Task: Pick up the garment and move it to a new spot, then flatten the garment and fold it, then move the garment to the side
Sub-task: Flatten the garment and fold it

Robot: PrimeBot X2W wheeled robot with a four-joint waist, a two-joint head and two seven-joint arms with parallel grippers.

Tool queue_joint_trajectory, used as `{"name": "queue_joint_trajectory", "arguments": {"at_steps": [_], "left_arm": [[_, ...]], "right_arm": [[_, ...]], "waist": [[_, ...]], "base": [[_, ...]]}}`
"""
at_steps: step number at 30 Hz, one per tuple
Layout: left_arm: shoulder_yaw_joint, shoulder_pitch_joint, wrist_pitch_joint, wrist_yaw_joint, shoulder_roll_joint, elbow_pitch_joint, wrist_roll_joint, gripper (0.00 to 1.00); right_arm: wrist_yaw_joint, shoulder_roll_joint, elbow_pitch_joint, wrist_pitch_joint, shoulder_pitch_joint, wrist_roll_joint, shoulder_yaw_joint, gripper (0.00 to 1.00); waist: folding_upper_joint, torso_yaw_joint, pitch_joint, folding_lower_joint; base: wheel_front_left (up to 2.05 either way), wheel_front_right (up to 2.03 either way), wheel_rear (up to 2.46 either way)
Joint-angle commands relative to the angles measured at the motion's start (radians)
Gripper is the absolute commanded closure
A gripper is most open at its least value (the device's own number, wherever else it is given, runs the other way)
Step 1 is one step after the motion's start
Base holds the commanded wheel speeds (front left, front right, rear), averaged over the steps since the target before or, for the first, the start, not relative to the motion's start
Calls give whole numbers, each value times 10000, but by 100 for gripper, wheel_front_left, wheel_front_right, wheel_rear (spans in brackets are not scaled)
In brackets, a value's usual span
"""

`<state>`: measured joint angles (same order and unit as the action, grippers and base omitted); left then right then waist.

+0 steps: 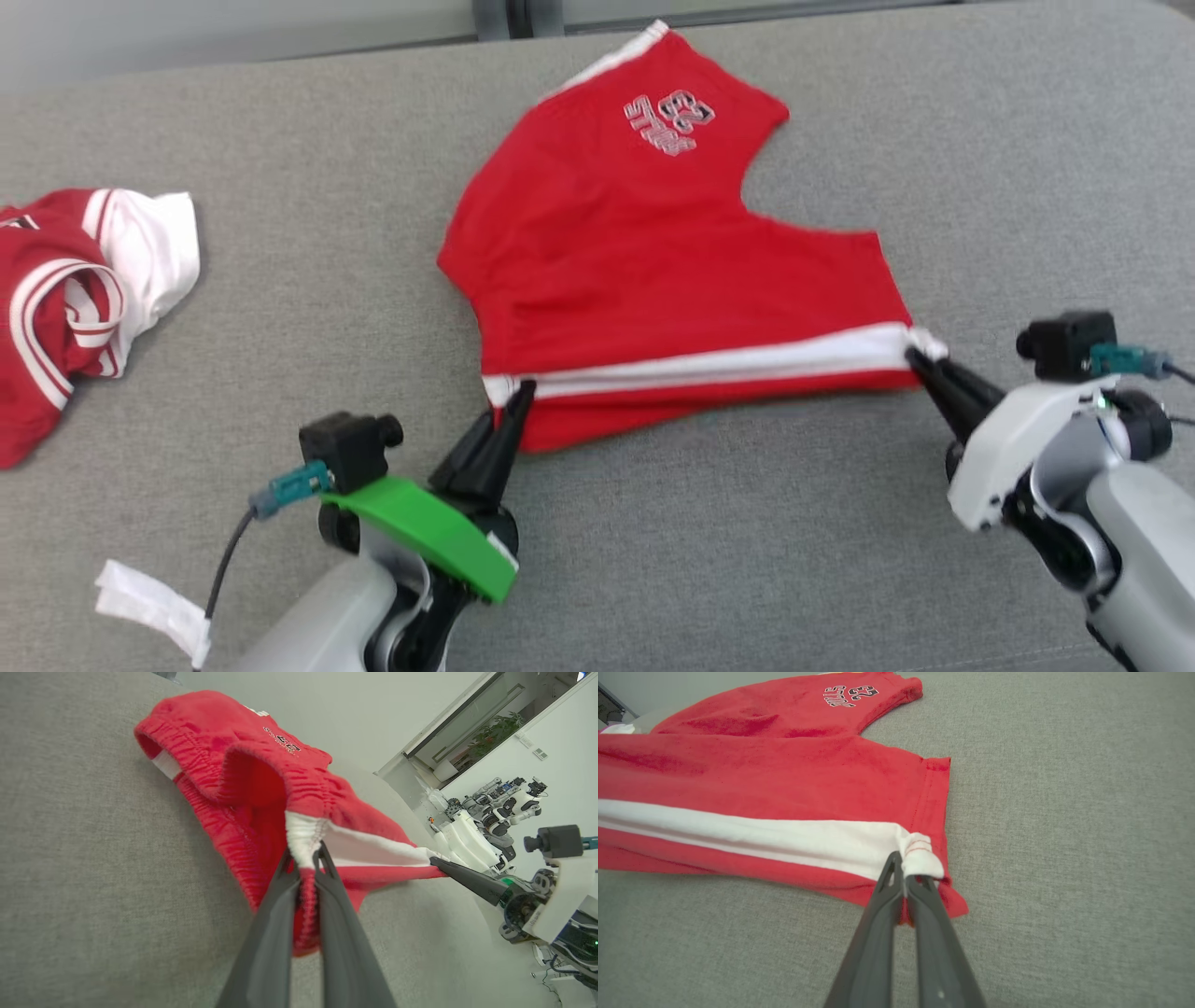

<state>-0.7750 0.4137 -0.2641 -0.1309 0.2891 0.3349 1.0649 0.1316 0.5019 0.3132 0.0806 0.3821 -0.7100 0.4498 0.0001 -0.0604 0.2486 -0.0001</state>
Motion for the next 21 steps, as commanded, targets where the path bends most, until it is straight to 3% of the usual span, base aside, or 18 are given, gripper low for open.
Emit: {"name": "queue_joint_trajectory", "arguments": {"at_steps": [1,14,21], "left_arm": [[-150,-280,-4,16,165,24,213,100],[-2243,-1173,575,16,1469,-684,1447,100],[-2758,-1354,459,15,1911,-1606,1826,100]], "right_arm": [[-18,131,-204,304,-417,-48,-82,100],[-18,249,-2196,3418,-3592,-235,-1552,100],[-16,-52,-3738,4230,-4563,140,-2839,100]], "waist": [[-1,187,-475,1],[-1,638,-996,1],[-1,730,-981,1]], "base": [[0,0,0],[0,0,0],[0,0,0]]}}
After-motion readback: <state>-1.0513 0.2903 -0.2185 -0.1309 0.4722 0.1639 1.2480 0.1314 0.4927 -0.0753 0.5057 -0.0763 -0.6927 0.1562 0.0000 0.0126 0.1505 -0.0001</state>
